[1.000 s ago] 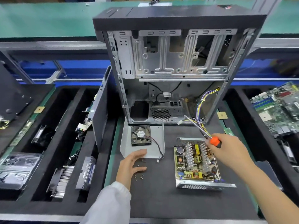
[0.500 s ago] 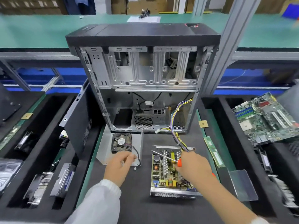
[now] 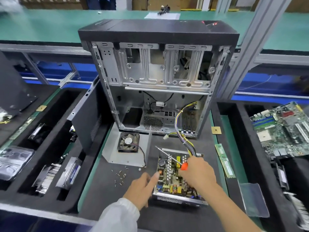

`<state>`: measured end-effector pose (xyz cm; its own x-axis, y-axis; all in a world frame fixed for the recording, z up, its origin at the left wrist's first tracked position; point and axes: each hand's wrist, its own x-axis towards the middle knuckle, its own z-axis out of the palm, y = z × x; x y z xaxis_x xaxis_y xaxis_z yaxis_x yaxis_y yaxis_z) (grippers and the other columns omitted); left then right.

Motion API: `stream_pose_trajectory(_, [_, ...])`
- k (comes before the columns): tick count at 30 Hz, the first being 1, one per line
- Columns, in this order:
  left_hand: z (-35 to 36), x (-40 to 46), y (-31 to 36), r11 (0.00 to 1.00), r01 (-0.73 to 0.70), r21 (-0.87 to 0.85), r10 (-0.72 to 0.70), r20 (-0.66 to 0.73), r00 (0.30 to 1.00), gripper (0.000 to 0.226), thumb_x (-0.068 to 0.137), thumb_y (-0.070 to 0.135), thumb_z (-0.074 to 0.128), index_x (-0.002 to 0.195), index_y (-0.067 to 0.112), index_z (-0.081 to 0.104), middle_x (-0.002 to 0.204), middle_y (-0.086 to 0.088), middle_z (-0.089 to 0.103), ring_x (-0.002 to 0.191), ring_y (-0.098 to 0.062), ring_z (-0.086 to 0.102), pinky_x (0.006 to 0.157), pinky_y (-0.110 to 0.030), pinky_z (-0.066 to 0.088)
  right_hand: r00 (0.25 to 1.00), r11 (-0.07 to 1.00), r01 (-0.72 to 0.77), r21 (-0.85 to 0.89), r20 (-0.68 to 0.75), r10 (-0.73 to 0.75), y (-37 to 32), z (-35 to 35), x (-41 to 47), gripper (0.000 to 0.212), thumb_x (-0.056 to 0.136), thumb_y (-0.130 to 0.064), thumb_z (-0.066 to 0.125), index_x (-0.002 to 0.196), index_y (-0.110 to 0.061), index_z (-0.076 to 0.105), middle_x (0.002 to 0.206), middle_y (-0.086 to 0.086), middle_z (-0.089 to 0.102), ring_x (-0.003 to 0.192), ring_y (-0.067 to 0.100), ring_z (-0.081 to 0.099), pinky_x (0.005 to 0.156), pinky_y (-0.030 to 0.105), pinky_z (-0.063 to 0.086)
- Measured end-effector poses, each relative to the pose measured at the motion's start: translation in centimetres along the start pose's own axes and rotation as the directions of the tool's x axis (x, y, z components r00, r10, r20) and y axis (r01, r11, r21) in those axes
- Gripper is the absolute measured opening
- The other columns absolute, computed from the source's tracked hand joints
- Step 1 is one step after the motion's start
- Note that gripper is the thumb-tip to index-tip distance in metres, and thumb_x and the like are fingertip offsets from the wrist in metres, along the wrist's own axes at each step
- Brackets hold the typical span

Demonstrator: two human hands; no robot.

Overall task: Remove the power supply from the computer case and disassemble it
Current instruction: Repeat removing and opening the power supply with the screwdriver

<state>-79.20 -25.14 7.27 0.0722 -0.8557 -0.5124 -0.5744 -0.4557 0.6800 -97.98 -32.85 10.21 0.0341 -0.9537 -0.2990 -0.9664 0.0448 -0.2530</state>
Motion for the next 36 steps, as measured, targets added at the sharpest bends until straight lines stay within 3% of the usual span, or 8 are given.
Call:
stream_pose_trajectory(9, [-0.6, 1.1, 0.0, 0.950, 0.113, -0.292, -0.131, -0.044, 0.990, 0.069, 0.098, 0.060, 0.016, 0.068, 0.011, 0.054, 0.039, -0.003, 0.053, 0.031, -0.017, 0.048, 0.042, -0.025, 0.044, 0.995, 0.986, 0.026, 0.166, 0.089, -0.042, -1.4, -1.4, 0.0, 0.034, 0.081, -0.031, 0.059, 0.057, -0.018, 0.039, 0.057, -0.003, 0.050, 0.057, 0.018, 0.060, 0.054, 0.025, 0.045])
stream_pose_trajectory(14, [-1.7, 1.4, 0.0, 0.920, 0.127, -0.370, -0.148, -0.029, 0.989, 0.053, 0.099, 0.060, 0.017, 0.106, 0.025, 0.057, 0.071, -0.003, 0.067, 0.039, -0.017, 0.053, 0.043, -0.025, 0.041, 0.993, 0.926, 0.023, 0.377, 0.101, -0.066, -2.0, -2.5, 0.1, 0.038, 0.080, -0.023, 0.061, 0.049, -0.015, 0.040, 0.037, -0.001, 0.051, 0.038, 0.011, 0.057, 0.048, 0.022, 0.046])
stream_pose_trajectory(22, [-2.1, 1.9, 1.0, 0.752, 0.198, -0.629, -0.152, 0.127, 0.980, 0.098, 0.067, 0.083, 0.005, 0.085, 0.011, 0.069, 0.073, -0.016, 0.070, 0.040, -0.022, 0.051, 0.039, -0.025, 0.044, 0.991, 0.826, 0.029, 0.563, 0.091, -0.096, -1.9, -2.9, 0.4, 0.044, 0.081, -0.021, 0.061, 0.041, -0.016, 0.042, 0.038, 0.007, 0.055, 0.034, 0.009, 0.047, 0.043, 0.013, 0.037])
stream_pose_trajectory(25, [-2.2, 2.5, 0.1, 0.711, 0.211, -0.671, -0.120, 0.180, 0.976, 0.096, 0.088, 0.070, -0.001, 0.090, 0.004, 0.069, 0.091, -0.018, 0.070, 0.043, -0.026, 0.052, 0.037, -0.024, 0.045, 0.992, 0.774, 0.011, 0.632, 0.093, -0.090, -1.3, -3.1, 0.6, 0.041, 0.082, -0.024, 0.064, 0.045, -0.013, 0.049, 0.040, 0.009, 0.055, 0.038, 0.015, 0.047, 0.045, 0.017, 0.037])
stream_pose_trajectory(28, [-2.5, 2.9, -0.1, 0.772, 0.211, -0.600, -0.068, 0.251, 0.966, 0.059, 0.105, 0.035, 0.021, 0.085, 0.000, 0.065, 0.090, -0.019, 0.068, 0.041, -0.025, 0.059, 0.038, -0.024, 0.047, 0.983, 0.737, -0.001, 0.676, 0.137, -0.124, -0.7, -3.9, 0.7, 0.039, 0.082, -0.027, 0.068, 0.049, -0.012, 0.054, 0.039, 0.007, 0.052, 0.037, 0.015, 0.047, 0.045, 0.017, 0.037])
stream_pose_trajectory(31, [-2.9, 2.5, -0.4, 0.830, 0.171, -0.532, 0.016, 0.328, 0.945, 0.018, 0.089, 0.011, 0.051, 0.089, -0.001, 0.064, 0.081, -0.020, 0.066, 0.053, -0.027, 0.068, 0.050, -0.027, 0.055, 0.976, 0.696, -0.027, 0.717, 0.168, -0.135, 0.1, -4.9, 1.1, 0.046, 0.083, -0.025, 0.070, 0.039, -0.019, 0.054, 0.040, 0.004, 0.046, 0.035, 0.015, 0.047, 0.042, 0.015, 0.037])
stream_pose_trajectory(34, [-2.7, 1.6, -1.3, 0.871, -0.072, -0.485, 0.248, 0.308, 0.918, 0.028, 0.068, 0.019, 0.079, 0.095, 0.013, 0.071, 0.083, -0.004, 0.074, 0.085, -0.020, 0.072, 0.079, -0.029, 0.057, 0.986, 0.732, -0.002, 0.681, 0.122, -0.111, 0.1, -4.9, 1.6, 0.038, 0.083, -0.026, 0.068, 0.049, -0.013, 0.056, 0.041, 0.008, 0.051, 0.038, 0.017, 0.047, 0.049, 0.019, 0.040])
stream_pose_trajectory(36, [-2.1, 1.5, -1.3, 0.913, -0.221, -0.343, 0.314, 0.242, 0.918, 0.021, 0.073, 0.017, 0.085, 0.089, 0.021, 0.072, 0.084, 0.002, 0.070, 0.084, -0.014, 0.067, 0.087, -0.031, 0.054, 0.995, 0.759, 0.007, 0.651, 0.069, -0.068, -0.6, -3.9, 1.7, 0.037, 0.083, -0.027, 0.067, 0.053, -0.010, 0.053, 0.039, 0.006, 0.052, 0.036, 0.015, 0.048, 0.050, 0.022, 0.041])
